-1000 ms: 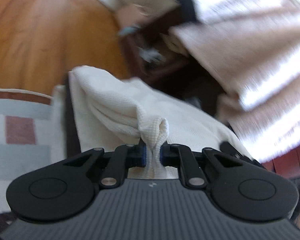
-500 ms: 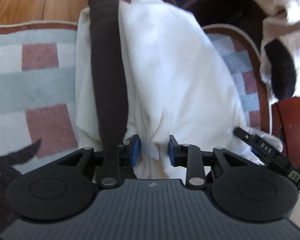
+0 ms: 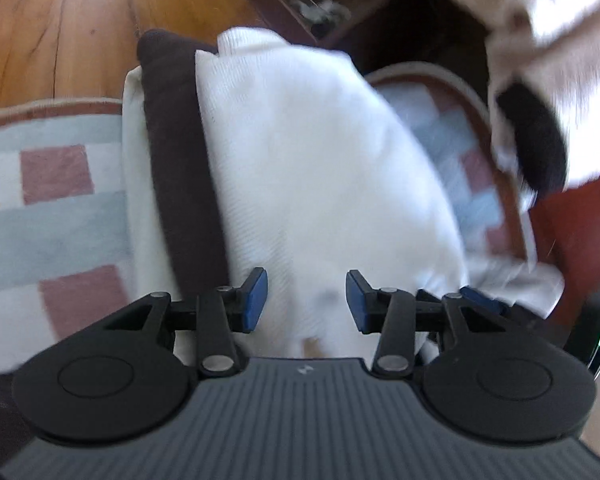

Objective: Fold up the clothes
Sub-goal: 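Withdraw both open grippers from the stacked bundle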

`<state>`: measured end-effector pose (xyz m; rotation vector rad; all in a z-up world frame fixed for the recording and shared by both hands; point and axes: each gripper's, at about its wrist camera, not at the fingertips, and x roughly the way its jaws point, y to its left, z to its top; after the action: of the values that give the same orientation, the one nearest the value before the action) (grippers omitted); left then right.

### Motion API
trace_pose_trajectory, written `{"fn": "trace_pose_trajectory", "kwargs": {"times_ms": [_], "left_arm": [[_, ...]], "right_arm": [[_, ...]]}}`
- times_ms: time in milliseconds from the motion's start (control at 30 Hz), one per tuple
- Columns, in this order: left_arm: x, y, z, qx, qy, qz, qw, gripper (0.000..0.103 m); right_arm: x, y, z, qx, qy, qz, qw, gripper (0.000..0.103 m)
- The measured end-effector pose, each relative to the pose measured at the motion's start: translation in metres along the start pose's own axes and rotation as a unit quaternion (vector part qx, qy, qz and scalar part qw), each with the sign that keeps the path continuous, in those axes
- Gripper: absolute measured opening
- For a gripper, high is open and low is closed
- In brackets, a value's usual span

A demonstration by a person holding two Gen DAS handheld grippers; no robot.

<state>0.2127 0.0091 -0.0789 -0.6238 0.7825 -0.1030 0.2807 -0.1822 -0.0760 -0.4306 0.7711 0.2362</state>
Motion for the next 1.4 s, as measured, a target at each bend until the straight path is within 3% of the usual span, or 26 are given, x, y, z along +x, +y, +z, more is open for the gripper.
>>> {"fn": "trace_pose_trajectory", "kwargs": {"times_ms": [100, 200, 300, 400, 500, 633, 800, 900, 1000, 1133, 1400], "left_arm": [[-0.015, -0.014, -0.014, 0.078, 0.011, 0.062, 0.995, 0.048], [-0.039, -0.019, -0.018, 0.099, 0.013, 0.075, 0.9922, 0.054], [-0.061, -0.025, -0.014, 0.105, 0.009, 0.099, 0.9894, 0.068], [-0.082, -0.038, -0.007, 0.108, -0.02, 0.14, 0.9841, 0.077], [-0.104, -0.054, -0.002, 0.127, -0.03, 0.13, 0.9828, 0.085], [-0.132, -0.07, -0.006, 0.166, -0.026, 0.137, 0.9761, 0.095], [-0.158, -0.07, -0.012, 0.162, -0.005, 0.156, 0.9743, 0.096], [-0.168, -0.068, -0.017, 0.15, -0.014, 0.163, 0.975, 0.096], [-0.175, -0.065, -0.025, 0.141, -0.008, 0.161, 0.9768, 0.096], [-0.171, -0.069, -0.03, 0.129, 0.003, 0.214, 0.9681, 0.096], [-0.173, -0.088, -0.048, 0.162, 0.025, 0.209, 0.964, 0.098]], "right_arm": [[-0.002, -0.008, -0.015, 0.012, 0.042, 0.016, 0.999, 0.077], [-0.005, -0.016, -0.022, 0.048, 0.09, 0.051, 0.993, 0.076], [-0.024, -0.025, -0.019, 0.09, 0.081, 0.081, 0.989, 0.076], [-0.057, -0.021, -0.005, 0.086, 0.037, 0.088, 0.992, 0.077], [-0.089, -0.023, 0.007, 0.102, 0.003, 0.11, 0.989, 0.077], [-0.117, -0.021, 0.014, 0.078, -0.005, 0.154, 0.985, 0.082], [-0.145, -0.007, 0.0, 0.065, -0.023, 0.169, 0.983, 0.089], [-0.155, 0.009, -0.004, 0.049, -0.007, 0.177, 0.983, 0.089], [-0.17, 0.015, -0.005, 0.044, -0.022, 0.165, 0.985, 0.089], [-0.182, 0.019, -0.008, 0.041, -0.023, 0.139, 0.989, 0.089], [-0.201, 0.005, -0.018, 0.083, 0.003, 0.112, 0.99, 0.089]]}}
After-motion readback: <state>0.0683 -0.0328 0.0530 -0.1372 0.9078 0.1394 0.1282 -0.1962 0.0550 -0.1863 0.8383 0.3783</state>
